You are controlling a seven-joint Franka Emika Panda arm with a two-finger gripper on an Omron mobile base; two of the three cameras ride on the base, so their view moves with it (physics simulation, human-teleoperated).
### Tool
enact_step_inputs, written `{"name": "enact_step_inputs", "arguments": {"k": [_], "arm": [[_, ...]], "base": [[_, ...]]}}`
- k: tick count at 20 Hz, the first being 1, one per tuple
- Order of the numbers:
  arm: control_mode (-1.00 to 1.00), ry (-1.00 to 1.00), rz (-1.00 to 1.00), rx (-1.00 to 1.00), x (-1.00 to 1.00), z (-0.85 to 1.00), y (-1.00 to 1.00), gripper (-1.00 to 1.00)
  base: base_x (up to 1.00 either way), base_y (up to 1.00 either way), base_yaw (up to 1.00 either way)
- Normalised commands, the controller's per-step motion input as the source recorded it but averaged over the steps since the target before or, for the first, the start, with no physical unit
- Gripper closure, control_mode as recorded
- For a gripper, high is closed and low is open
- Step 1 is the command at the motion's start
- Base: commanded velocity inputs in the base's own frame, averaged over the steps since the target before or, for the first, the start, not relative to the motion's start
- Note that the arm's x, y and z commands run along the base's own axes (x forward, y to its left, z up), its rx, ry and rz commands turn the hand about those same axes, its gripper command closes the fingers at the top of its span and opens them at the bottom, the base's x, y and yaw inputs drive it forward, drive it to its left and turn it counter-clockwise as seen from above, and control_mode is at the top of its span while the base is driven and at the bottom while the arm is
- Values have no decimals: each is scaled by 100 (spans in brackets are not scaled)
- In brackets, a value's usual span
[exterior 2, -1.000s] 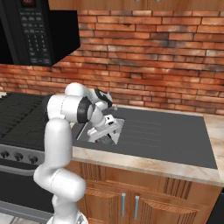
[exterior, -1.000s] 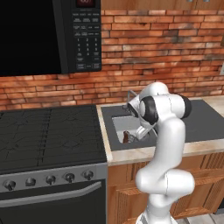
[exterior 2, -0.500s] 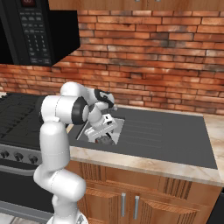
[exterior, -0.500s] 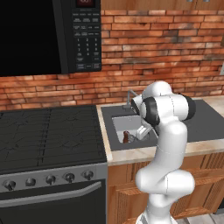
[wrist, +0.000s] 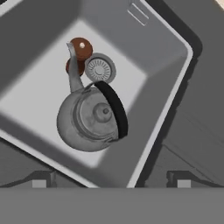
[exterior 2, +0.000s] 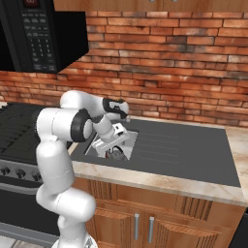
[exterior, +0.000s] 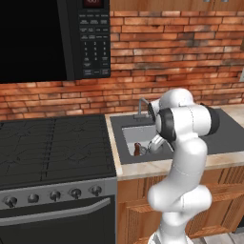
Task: Open the cabinet, pick the kettle from the cabinet, and place it in the sink.
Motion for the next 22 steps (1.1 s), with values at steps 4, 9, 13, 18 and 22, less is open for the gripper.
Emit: {"name": "enact_step_inputs", "arguments": {"k": [4,9,13,18,22], "arm": [[-100,18,-4,0,0,47,0,-100],[-100,19,-5,1,0,48,0,-100],[-100,13,-2,2,0,57,0,-100],[-100,13,-2,4,0,62,1,-100],[-100,11,-2,7,0,65,0,-100]], "base": [[0,0,0],[0,0,0],[0,0,0],[0,0,0],[0,0,0]]}}
